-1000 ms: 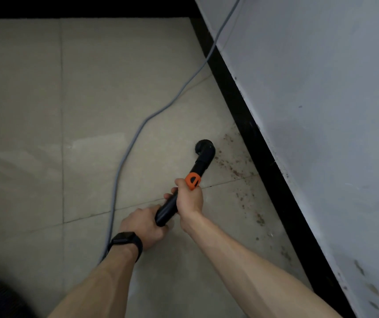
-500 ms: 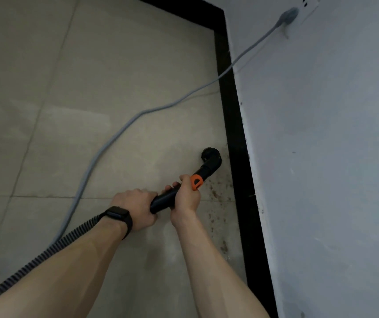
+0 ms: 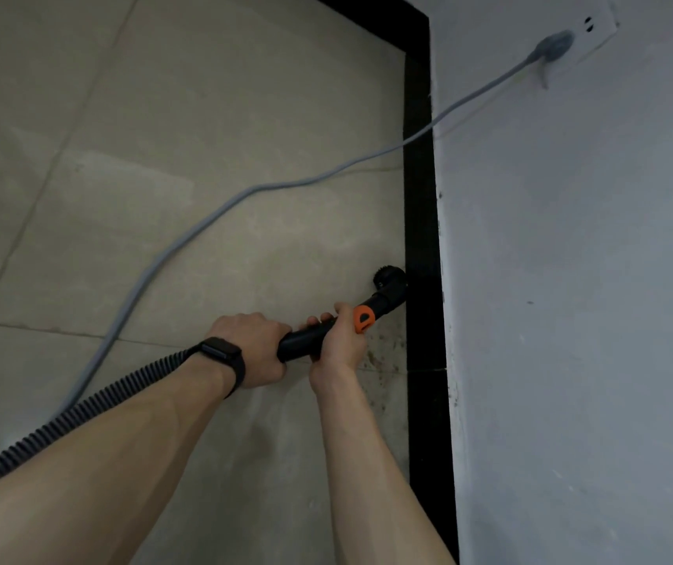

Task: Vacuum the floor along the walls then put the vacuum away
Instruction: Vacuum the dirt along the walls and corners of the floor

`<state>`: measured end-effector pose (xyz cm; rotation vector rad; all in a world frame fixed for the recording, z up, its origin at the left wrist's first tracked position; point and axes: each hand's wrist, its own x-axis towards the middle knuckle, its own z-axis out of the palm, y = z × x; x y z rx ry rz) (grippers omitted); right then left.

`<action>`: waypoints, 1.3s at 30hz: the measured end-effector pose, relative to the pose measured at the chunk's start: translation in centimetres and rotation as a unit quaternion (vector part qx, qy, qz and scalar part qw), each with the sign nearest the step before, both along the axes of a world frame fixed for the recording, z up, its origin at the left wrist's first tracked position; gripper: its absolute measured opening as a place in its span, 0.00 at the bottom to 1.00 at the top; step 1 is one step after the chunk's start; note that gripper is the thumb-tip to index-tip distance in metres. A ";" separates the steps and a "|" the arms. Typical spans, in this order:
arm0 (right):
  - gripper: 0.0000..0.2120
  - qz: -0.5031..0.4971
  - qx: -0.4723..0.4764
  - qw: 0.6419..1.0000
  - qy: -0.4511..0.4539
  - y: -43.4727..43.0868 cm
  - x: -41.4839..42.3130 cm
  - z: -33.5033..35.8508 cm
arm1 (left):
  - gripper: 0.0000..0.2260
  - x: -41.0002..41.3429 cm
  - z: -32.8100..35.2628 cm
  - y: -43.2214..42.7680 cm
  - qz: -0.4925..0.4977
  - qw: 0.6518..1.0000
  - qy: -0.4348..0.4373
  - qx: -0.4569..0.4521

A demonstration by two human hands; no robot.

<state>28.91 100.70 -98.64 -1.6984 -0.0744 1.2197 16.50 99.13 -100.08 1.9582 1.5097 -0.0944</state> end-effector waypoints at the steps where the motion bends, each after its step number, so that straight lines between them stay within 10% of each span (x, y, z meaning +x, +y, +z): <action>1: 0.04 0.005 0.001 1.000 -0.009 0.3 0.2 0.0 | 0.06 0.1 -0.1 0.3 0.007 1.000 -0.010 -0.009; 9: 0.12 0.108 0.008 0.982 -0.157 4.2 1.9 0.8 | 0.09 2.6 -0.5 3.2 0.133 0.964 -0.190 -0.132; 16: 0.25 0.234 -0.055 0.937 -0.254 6.6 2.5 0.5 | 0.11 3.6 -0.8 4.6 0.244 0.849 -0.364 -0.295; 31: 0.30 0.314 -0.063 0.883 -0.342 13.3 2.1 0.3 | 0.06 3.7 -1.8 9.1 0.271 0.731 -0.445 -0.441; 39: 0.28 0.311 -0.066 0.884 -0.343 13.1 2.1 1.1 | 0.05 4.3 -1.0 8.9 0.273 0.729 -0.447 -0.440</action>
